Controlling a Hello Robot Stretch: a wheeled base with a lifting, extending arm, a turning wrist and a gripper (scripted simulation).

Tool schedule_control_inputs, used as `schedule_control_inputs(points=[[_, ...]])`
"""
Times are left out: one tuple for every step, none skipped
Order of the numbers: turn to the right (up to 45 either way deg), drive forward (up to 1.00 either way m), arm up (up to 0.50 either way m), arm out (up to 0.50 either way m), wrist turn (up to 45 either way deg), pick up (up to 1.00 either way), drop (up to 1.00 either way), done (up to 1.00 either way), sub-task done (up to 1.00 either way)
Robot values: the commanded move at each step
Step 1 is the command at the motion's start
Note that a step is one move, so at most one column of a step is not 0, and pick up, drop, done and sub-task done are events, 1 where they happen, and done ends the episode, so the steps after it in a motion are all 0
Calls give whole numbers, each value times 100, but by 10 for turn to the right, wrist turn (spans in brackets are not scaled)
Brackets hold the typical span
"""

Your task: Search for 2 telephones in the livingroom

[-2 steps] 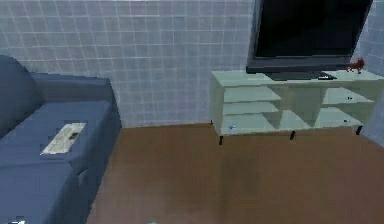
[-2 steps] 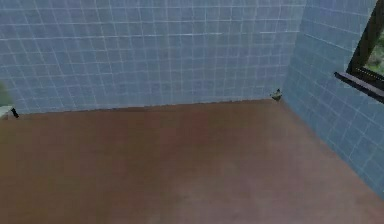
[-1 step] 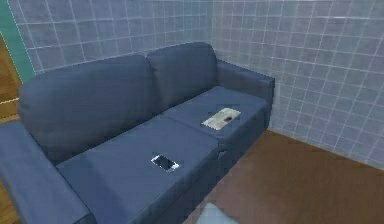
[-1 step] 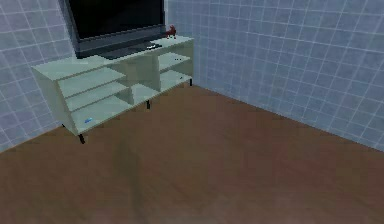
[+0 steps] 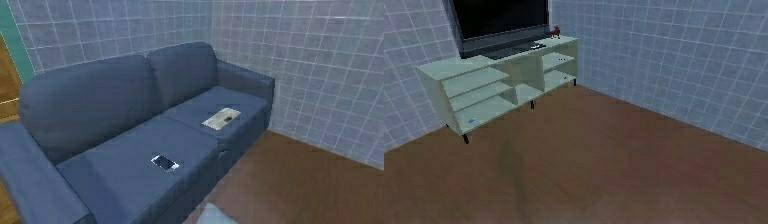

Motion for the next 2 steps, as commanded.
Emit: schedule_control_inputs(points=[[-450,0,0,0,0,0,0,0,0],[-450,0,0,0,0,0,0,0,0]])
